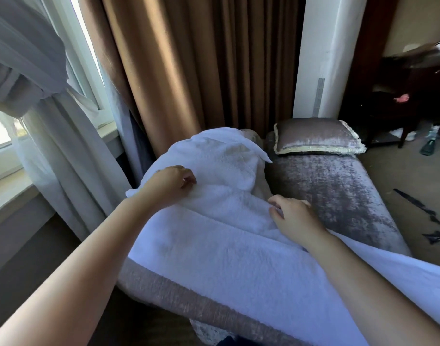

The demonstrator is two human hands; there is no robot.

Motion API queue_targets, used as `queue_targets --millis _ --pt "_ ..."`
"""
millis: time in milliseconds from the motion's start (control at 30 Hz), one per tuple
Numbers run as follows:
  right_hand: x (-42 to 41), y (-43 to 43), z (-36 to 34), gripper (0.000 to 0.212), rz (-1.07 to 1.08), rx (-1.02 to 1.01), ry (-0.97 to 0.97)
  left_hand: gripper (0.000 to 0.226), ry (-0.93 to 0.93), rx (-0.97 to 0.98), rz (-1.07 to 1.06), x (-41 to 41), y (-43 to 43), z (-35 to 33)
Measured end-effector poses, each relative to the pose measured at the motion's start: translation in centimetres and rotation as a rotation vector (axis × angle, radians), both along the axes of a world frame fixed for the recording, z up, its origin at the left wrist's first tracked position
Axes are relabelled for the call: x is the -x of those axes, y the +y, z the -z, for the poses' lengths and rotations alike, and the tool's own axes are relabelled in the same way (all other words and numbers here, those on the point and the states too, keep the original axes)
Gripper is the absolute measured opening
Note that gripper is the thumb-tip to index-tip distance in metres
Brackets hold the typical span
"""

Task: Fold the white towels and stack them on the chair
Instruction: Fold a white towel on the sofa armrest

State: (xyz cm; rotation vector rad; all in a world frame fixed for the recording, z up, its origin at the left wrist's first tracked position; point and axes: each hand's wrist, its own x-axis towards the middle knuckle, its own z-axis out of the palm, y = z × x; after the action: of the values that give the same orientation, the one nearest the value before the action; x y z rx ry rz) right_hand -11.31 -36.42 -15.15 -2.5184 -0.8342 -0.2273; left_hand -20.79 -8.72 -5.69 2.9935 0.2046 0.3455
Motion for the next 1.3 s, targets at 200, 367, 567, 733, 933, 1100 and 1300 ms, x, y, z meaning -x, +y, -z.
queue_targets --millis 200,367,567,733,933,1100,1300 --pt "-0.1 -0.1 -0.4 0.027 -0.076 -0.207 0.092 0.022 0.031 0.032 -0.021 1.2 -1.0 -2.6" --pt "0.4 -0.3 -0.7 0.033 -0.109 -0.244 0.222 0.011 0.302 0.083 -0.036 2.1 -1.9 -2.8" --pt "0.7 -0.7 -0.7 0.020 -0.138 -0.131 0.245 0.022 0.371 0.065 -0.025 2.6 -2.5 -2.7" --pt "1.0 -0.8 -0.9 0.018 -0.221 -0.241 0.079 0.021 0.291 -0.059 -0.027 3.4 -2.7 -2.8" --pt "0.5 -0.4 -0.6 0.028 -0.166 -0.338 -0.269 0.026 -0.353 -0.501 0.110 2.3 -1.7 -3.0" --pt "0.4 -0.6 0.0 0.033 -0.240 -0.237 -0.035 0.021 0.001 -0.433 0.051 0.1 -1.5 -0.9" --pt "0.4 -0.4 0.1 0.038 -0.258 -0.214 0.104 0.032 0.274 -0.265 0.008 -0.1 -0.7 -1.5"
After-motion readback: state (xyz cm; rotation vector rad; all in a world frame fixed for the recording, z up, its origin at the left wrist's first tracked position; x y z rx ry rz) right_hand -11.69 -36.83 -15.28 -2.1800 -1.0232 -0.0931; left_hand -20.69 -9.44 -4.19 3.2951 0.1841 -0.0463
